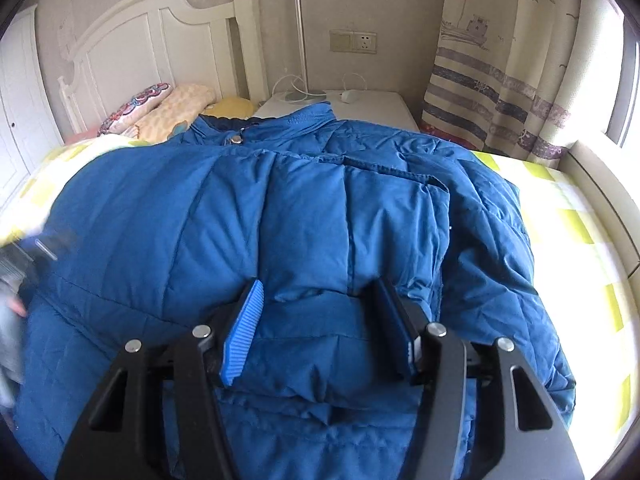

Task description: Fold large clothes

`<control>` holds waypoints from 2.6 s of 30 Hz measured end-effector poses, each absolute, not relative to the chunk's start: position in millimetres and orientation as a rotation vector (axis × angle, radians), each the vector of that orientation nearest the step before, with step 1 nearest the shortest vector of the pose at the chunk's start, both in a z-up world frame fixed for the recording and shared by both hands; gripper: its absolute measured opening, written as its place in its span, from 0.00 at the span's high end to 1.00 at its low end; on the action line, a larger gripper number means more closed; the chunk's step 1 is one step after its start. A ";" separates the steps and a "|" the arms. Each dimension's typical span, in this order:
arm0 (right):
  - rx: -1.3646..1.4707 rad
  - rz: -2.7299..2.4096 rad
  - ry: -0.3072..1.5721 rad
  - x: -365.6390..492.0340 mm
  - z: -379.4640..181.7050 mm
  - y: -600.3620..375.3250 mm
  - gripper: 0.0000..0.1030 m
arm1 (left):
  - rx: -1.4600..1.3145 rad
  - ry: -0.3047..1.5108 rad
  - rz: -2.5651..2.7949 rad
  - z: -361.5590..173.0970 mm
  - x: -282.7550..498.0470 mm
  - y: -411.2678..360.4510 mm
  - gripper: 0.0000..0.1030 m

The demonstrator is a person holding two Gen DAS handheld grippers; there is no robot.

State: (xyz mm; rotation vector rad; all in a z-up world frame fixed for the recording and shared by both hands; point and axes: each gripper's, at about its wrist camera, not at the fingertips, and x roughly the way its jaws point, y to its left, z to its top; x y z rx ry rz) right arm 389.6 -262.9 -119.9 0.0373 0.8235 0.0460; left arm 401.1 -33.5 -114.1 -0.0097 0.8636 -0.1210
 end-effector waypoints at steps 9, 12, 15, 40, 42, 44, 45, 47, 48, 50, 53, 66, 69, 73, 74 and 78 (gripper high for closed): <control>0.047 0.065 0.823 391.6 -120.9 -261.4 0.37 | -0.095 0.788 -0.114 -42.1 435.6 -23.1 0.04; 0.048 0.065 0.823 391.7 -121.2 -261.5 0.37 | -0.085 0.898 -0.075 -60.2 480.9 -32.2 0.04; 0.048 0.068 0.821 391.4 -121.1 -261.4 0.37 | 0.026 0.991 -0.028 -101.1 507.3 -43.3 0.04; 0.024 0.067 0.791 385.3 -94.4 -247.7 0.24 | 0.001 0.875 -0.021 -111.4 413.3 -8.1 0.04; -0.007 0.070 0.737 390.0 -77.0 -236.4 0.24 | -0.001 0.877 -0.022 -111.3 419.5 -8.8 0.04; -0.040 0.068 0.719 403.7 -67.5 -225.1 0.24 | -0.003 0.877 -0.023 -111.1 420.9 -8.8 0.04; -0.048 0.074 0.721 418.1 -66.4 -219.4 0.24 | -0.004 0.877 -0.024 -111.3 420.9 -8.4 0.04; -0.060 0.058 0.762 444.9 -75.5 -214.9 0.24 | -0.007 0.877 -0.026 -111.5 421.0 -7.8 0.04; -0.066 0.052 0.793 456.1 -83.2 -213.7 0.24 | -0.008 0.877 -0.026 -111.7 421.2 -7.5 0.04; -0.082 0.048 0.888 481.2 -114.8 -213.0 0.20 | -0.012 0.876 -0.027 -111.6 420.9 -7.6 0.04; -0.073 0.042 0.899 483.3 -114.9 -212.7 0.20 | -0.020 0.876 -0.030 -111.6 420.7 -6.3 0.04; 0.015 -0.022 0.922 497.7 -111.3 -235.2 0.14 | -0.034 0.873 -0.037 -111.0 420.2 -3.3 0.04; 0.011 0.000 0.819 458.6 -86.0 -229.2 0.14 | -0.035 0.875 -0.037 -111.1 420.6 -3.3 0.04; -0.104 0.049 0.795 410.2 -87.4 -215.5 0.12 | -0.035 0.877 -0.036 -111.2 421.0 -4.1 0.04; -0.146 0.044 0.846 407.5 -104.1 -215.3 0.11 | -0.034 0.877 -0.036 -111.2 421.1 -4.2 0.04; -0.115 0.074 0.833 407.5 -123.0 -225.0 0.08 | -0.036 0.875 -0.037 -111.0 420.4 -4.1 0.04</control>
